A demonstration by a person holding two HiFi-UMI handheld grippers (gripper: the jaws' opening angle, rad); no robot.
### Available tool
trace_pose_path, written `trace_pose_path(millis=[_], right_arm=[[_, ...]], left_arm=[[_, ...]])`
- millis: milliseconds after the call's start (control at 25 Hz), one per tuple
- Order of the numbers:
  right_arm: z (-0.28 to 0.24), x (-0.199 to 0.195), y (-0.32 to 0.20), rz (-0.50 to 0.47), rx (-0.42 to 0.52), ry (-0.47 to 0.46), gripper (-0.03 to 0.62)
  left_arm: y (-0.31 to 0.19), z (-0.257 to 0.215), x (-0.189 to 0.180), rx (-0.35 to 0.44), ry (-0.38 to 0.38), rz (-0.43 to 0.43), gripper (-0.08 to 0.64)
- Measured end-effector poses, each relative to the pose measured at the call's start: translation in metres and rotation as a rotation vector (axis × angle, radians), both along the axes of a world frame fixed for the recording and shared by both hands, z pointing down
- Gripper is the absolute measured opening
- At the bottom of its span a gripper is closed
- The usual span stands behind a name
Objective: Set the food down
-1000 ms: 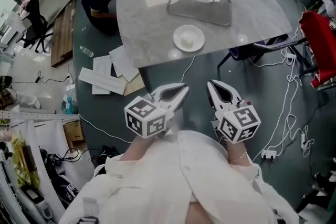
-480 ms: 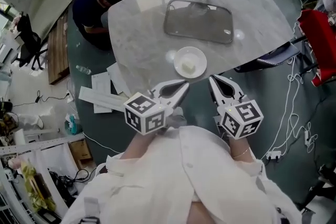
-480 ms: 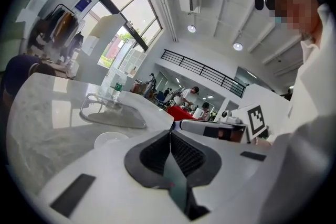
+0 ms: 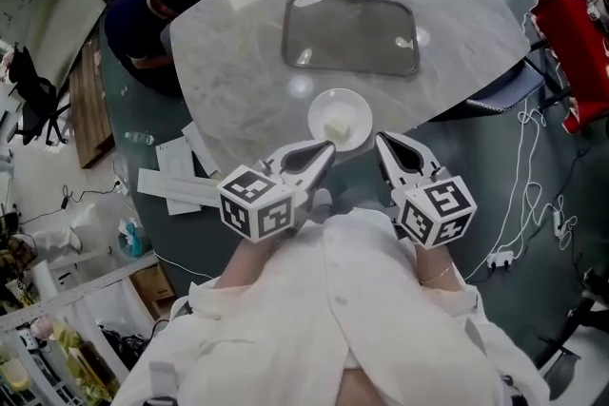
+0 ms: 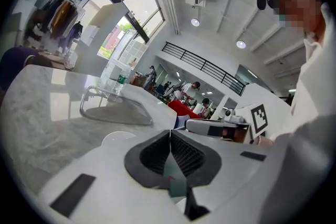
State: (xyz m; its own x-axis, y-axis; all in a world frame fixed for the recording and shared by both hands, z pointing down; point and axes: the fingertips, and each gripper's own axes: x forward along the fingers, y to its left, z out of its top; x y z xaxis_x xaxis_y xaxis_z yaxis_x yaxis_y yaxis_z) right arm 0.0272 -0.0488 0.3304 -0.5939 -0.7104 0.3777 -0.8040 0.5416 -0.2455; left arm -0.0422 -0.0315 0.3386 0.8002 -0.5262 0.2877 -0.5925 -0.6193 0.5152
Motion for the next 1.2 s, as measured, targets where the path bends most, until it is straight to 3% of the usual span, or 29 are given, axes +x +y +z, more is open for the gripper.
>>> trace_pose_path(millis=[440,1200], right_arm=[[0.031,-0.001,-0.01,0.012,-0.098,0.013,0.002],[0.095,0.013,-0.035,0.021,-0.26,0.054,0.003]], left_arm=[[-0.013,0.033,-0.004,-0.106,-0.045,0.026,0.017],[-0.042,0.097,-0.021,-0.27,-0.125,-0.086,0.017]])
